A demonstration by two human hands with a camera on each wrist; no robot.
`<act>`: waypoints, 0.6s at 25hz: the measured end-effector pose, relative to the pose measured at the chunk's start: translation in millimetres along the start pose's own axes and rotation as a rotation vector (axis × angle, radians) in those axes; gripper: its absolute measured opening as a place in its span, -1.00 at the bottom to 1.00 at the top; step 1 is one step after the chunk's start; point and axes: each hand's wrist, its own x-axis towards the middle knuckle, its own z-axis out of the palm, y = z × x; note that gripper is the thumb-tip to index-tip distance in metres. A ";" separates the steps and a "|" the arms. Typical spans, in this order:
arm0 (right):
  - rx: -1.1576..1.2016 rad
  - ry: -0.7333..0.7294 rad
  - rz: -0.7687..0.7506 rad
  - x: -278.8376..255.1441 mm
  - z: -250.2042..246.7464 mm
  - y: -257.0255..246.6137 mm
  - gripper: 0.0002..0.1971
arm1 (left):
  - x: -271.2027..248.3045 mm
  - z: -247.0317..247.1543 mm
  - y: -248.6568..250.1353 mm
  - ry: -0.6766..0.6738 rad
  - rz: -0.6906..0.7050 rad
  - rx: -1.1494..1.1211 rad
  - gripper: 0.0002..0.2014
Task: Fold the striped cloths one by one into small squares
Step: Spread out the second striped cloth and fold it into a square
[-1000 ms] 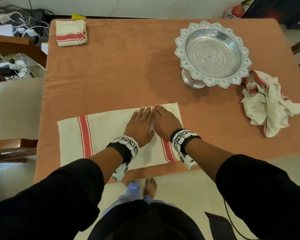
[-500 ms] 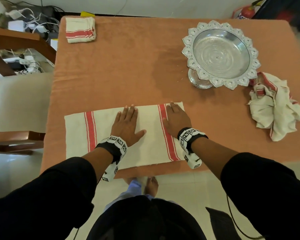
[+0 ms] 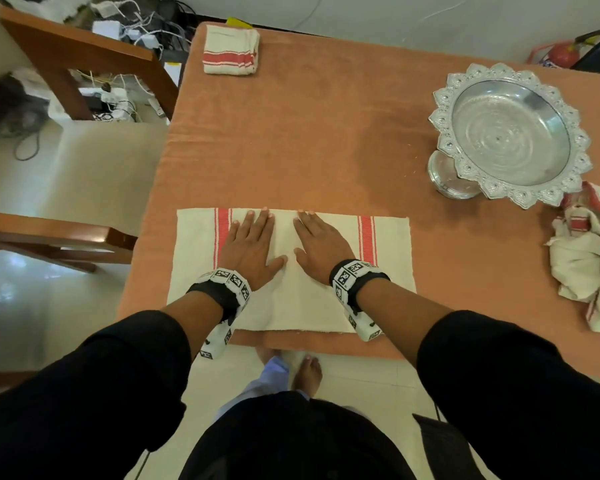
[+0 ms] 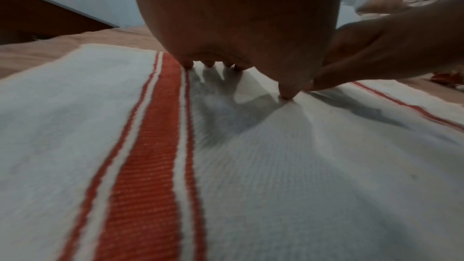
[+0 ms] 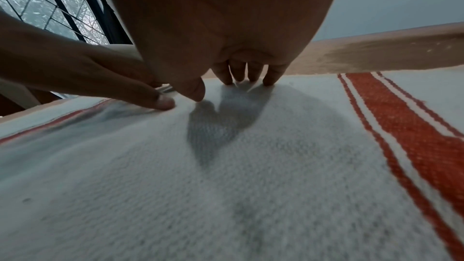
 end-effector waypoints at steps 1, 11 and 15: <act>-0.004 0.013 -0.001 -1.3 0.8 3.7 -0.30 | -2.0 0.1 -9.5 0.007 -0.019 -0.006 -0.06; 0.022 0.023 0.027 -2.9 4.1 17.0 -0.27 | -22.9 -3.7 -91.1 -0.013 -0.244 -0.114 0.15; 0.044 0.063 0.150 -12.6 11.5 28.6 -0.22 | -30.4 -5.8 -111.2 -0.036 -0.284 -0.134 0.25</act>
